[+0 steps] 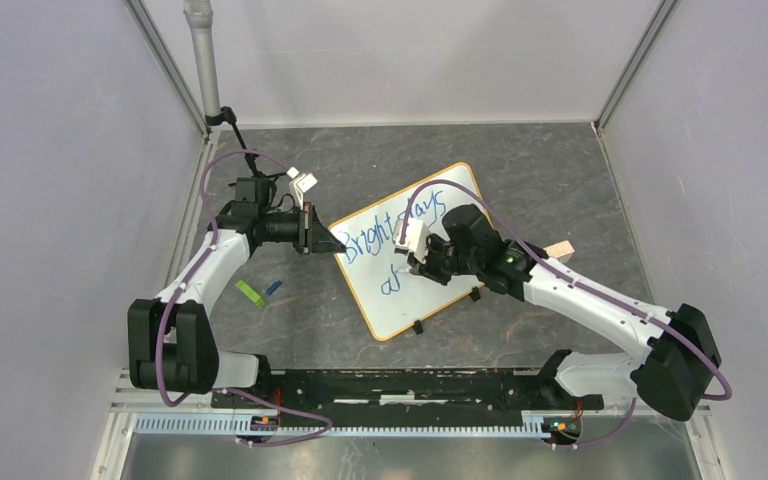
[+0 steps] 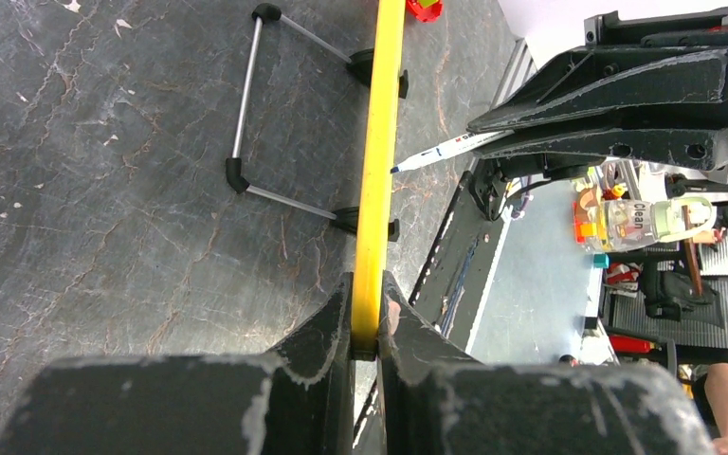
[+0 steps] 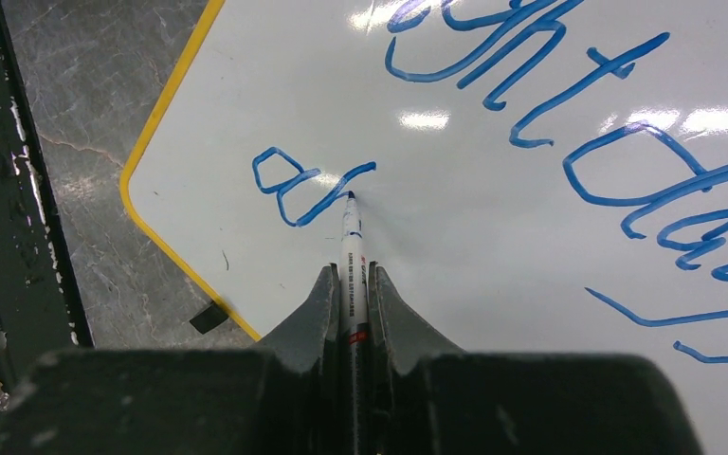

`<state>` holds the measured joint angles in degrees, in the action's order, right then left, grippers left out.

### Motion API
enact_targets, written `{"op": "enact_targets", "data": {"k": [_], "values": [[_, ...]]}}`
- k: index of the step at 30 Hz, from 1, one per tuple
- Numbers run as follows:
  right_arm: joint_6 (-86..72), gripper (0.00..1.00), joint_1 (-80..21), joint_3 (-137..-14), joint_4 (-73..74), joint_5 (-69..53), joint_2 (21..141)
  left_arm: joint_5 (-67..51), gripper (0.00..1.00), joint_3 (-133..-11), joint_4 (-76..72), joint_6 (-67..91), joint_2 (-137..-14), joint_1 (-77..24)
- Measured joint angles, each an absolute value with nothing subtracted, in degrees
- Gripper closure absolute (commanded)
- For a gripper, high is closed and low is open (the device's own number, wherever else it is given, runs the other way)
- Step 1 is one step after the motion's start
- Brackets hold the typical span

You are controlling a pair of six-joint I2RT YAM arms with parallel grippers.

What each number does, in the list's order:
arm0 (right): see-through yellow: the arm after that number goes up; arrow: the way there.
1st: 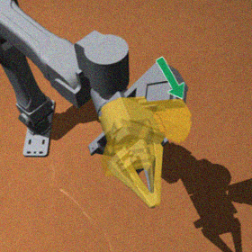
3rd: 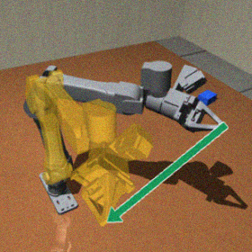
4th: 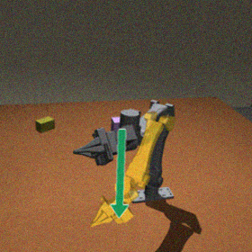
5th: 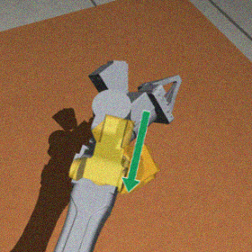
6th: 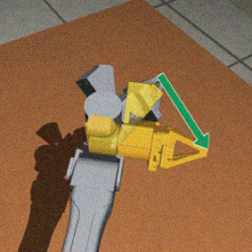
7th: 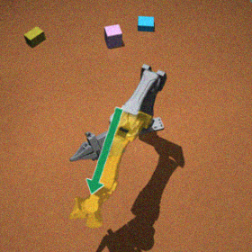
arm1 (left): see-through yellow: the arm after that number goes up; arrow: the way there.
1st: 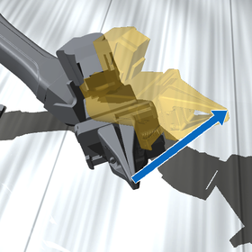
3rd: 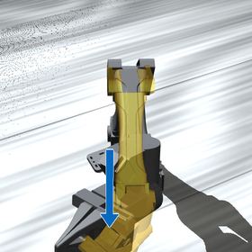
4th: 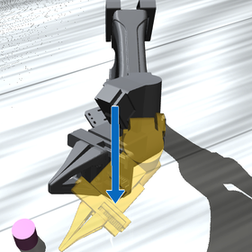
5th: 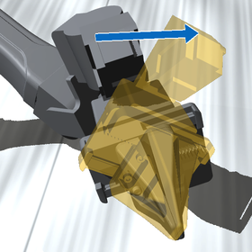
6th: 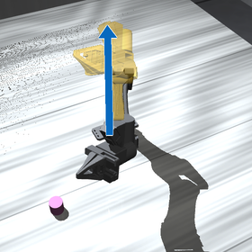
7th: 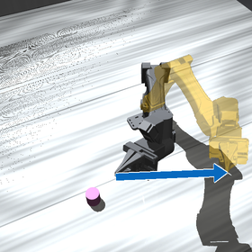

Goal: Write a sentence on the whiteboard

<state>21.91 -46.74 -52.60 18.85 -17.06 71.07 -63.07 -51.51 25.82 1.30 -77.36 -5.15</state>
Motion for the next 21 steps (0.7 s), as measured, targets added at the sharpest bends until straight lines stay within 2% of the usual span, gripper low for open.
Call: {"op": "enact_targets", "data": {"k": [21], "values": [[23.49, 1.0, -45.01, -51.64, 19.49, -16.23, 69.97, -62.96, 0.97, -52.03, 26.24, 1.06, -78.11, -5.23]]}}
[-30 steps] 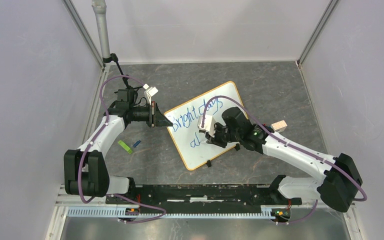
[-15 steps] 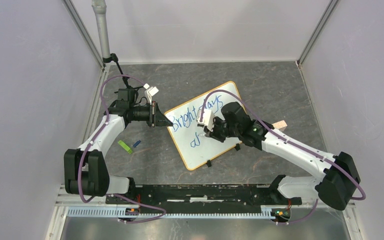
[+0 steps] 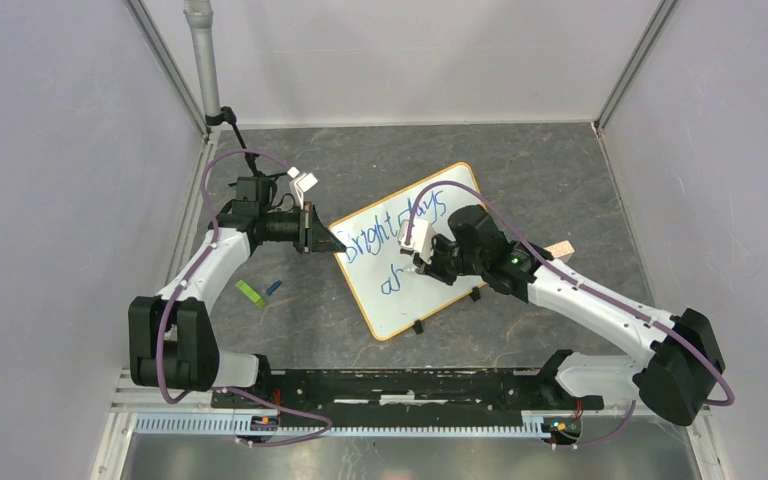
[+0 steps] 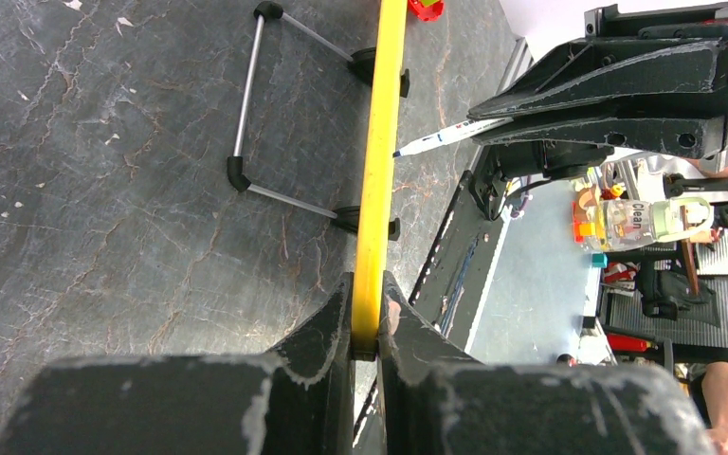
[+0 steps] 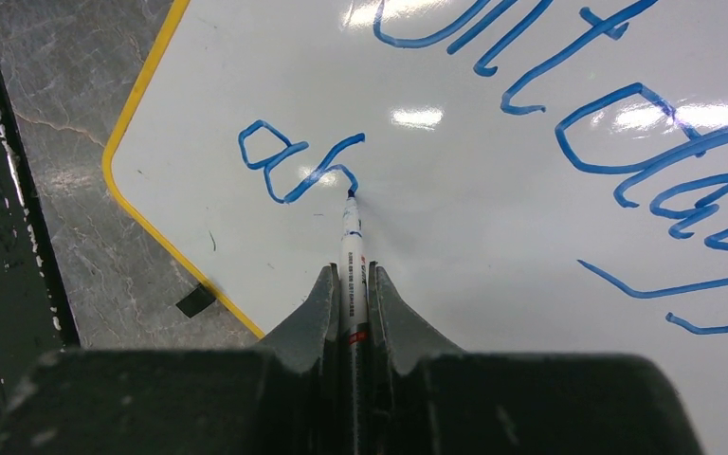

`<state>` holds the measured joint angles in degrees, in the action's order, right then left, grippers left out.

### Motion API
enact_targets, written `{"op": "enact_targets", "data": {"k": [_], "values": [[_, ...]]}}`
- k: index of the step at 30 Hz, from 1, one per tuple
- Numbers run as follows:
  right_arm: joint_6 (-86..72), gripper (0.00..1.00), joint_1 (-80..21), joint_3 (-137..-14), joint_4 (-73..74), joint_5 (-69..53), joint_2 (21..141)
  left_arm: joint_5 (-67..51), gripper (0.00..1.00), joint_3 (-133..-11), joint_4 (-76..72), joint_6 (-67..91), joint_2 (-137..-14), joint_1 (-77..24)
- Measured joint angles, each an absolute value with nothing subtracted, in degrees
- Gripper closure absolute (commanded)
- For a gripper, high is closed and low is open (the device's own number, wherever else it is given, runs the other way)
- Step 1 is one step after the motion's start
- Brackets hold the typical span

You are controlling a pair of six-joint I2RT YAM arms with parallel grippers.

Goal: Write a sentence on the whiteboard

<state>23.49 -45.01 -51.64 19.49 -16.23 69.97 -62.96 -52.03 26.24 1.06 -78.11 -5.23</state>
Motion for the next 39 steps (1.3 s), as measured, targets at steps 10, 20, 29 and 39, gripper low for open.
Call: {"op": "enact_targets", "data": {"k": [10, 20, 29, 39], "values": [[23.66, 1.0, -44.93, -48.71, 19.84, -18.09, 68.73, -62.87, 0.98, -52.03, 26.24, 1.06, -78.11, -5.28], [23.66, 1.0, -44.93, -46.83, 20.73, -19.11, 67.57, -62.61, 0.98, -52.21, 26.46, 1.04, -78.13, -5.37], [22.9, 1.0, -44.77, -46.87, 22.81, -19.64, 65.63, -62.26, 0.97, -52.69, 26.5, 1.02, -78.24, -6.13], [21.28, 1.0, -43.05, -48.53, 22.72, -18.31, 64.95, -62.02, 0.98, -53.19, 26.94, 0.99, -78.5, -6.42]]}}
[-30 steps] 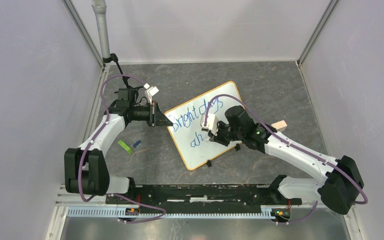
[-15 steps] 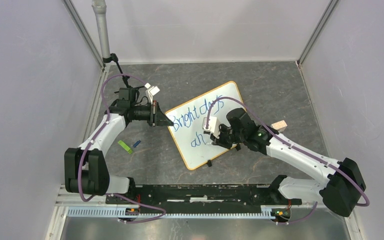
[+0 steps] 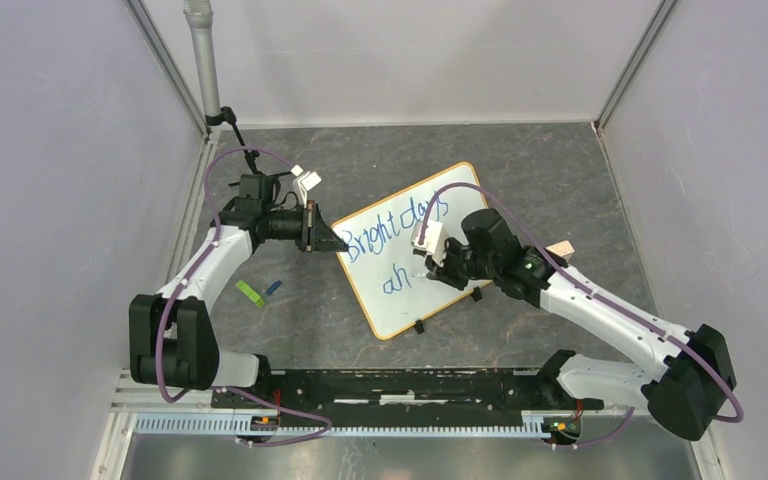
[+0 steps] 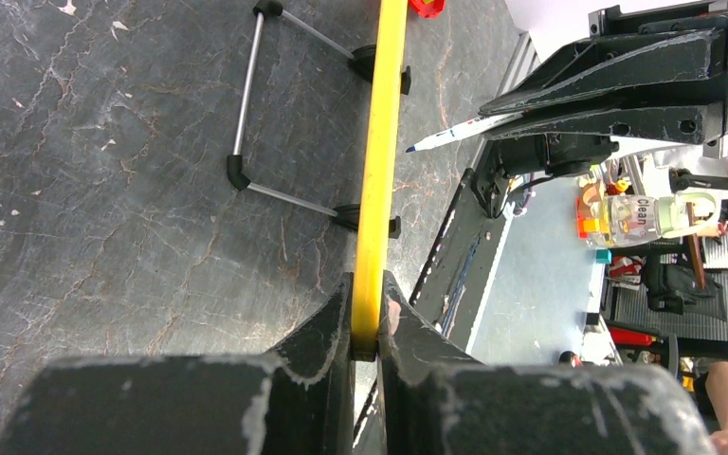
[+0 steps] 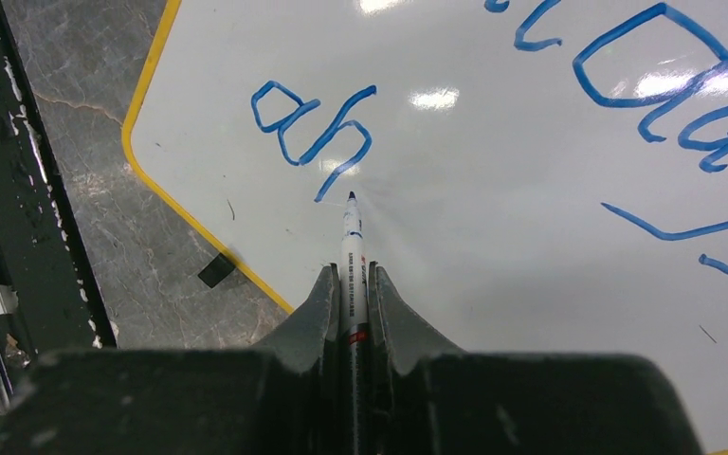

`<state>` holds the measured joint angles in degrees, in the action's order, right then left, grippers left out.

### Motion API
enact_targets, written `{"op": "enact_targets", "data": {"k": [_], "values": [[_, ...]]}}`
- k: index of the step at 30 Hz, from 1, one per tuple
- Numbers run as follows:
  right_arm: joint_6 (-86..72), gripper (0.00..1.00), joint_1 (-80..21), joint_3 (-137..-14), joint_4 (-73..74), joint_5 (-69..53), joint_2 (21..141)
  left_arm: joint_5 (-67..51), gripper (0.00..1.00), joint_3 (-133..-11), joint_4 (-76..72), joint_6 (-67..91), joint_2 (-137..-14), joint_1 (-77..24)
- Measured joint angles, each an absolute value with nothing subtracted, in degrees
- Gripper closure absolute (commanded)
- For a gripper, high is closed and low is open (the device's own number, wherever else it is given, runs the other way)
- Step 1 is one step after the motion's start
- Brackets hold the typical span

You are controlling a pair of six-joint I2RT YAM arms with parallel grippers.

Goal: Write a sentence on the whiteboard

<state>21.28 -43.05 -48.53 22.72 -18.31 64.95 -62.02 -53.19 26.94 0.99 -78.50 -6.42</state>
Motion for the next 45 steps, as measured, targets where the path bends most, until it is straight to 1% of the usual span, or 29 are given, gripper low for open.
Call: {"op": "enact_targets", "data": {"k": [13, 28, 45], "values": [[20.78, 1.0, -43.05, -49.43, 20.25, -18.37, 68.01, -61.89, 0.98, -53.52, 27.18, 0.75, -78.98, -6.59], [22.52, 1.0, -39.62, -49.45, 21.67, -17.85, 67.13, -61.84, 0.97, -53.74, 27.4, 0.73, -79.24, -6.59], [22.2, 1.0, -39.27, -52.21, 21.47, -19.77, 69.28, -61.82, 0.97, -53.93, 27.68, -0.01, -79.55, -6.57]]}}
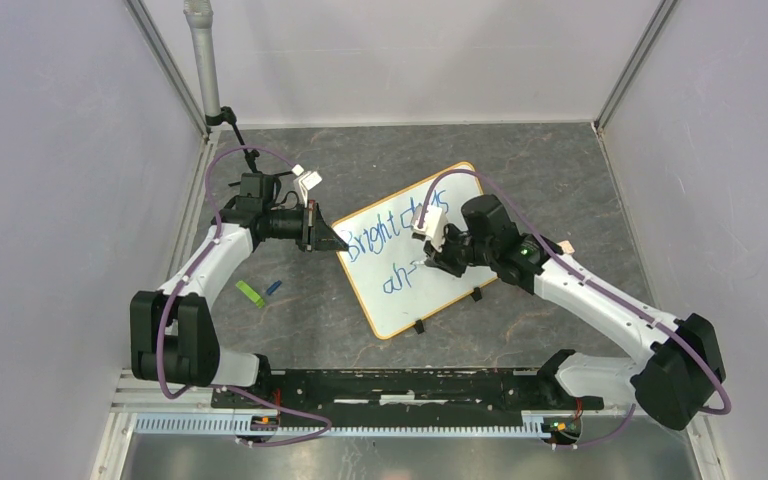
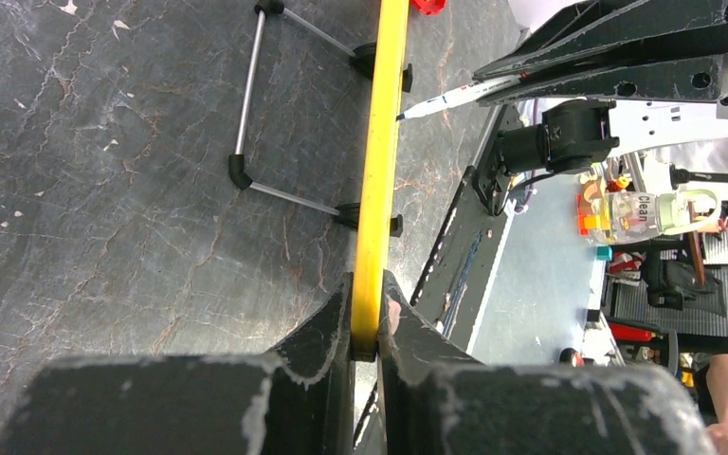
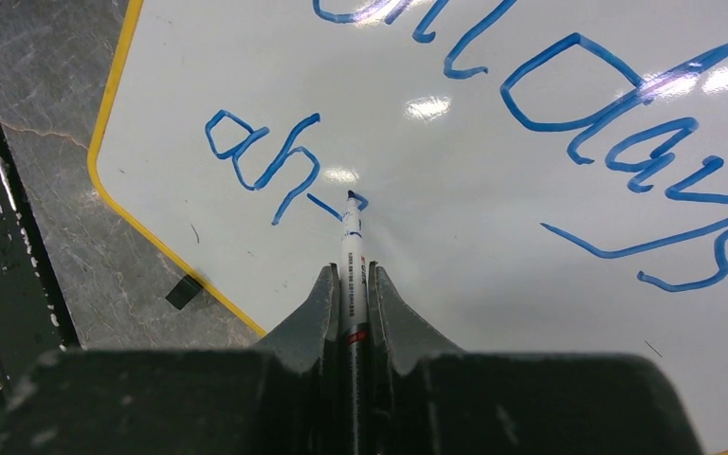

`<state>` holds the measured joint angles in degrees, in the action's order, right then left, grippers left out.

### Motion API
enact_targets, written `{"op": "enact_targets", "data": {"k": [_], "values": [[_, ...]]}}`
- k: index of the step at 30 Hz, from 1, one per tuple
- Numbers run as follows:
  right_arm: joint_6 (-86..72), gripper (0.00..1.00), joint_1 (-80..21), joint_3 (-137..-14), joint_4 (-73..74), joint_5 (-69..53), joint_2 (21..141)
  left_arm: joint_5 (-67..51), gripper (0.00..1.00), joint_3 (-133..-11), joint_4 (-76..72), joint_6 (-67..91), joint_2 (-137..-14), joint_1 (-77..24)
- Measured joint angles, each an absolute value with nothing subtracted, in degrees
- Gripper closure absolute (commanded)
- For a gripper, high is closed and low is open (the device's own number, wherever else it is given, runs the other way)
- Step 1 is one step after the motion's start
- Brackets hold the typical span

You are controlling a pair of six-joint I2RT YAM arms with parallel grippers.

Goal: Write a sentence on the whiteboard

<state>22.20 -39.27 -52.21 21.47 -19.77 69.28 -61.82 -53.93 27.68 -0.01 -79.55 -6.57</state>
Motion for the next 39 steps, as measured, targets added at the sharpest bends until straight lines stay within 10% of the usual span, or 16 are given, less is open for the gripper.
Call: {"op": "enact_targets", "data": {"k": [39], "values": [[23.83, 1.0, -37.74, -51.2, 26.09, -19.22, 66.15, -61.91, 0.98, -54.35, 28.25, -0.27, -80.09, -6.57]]}}
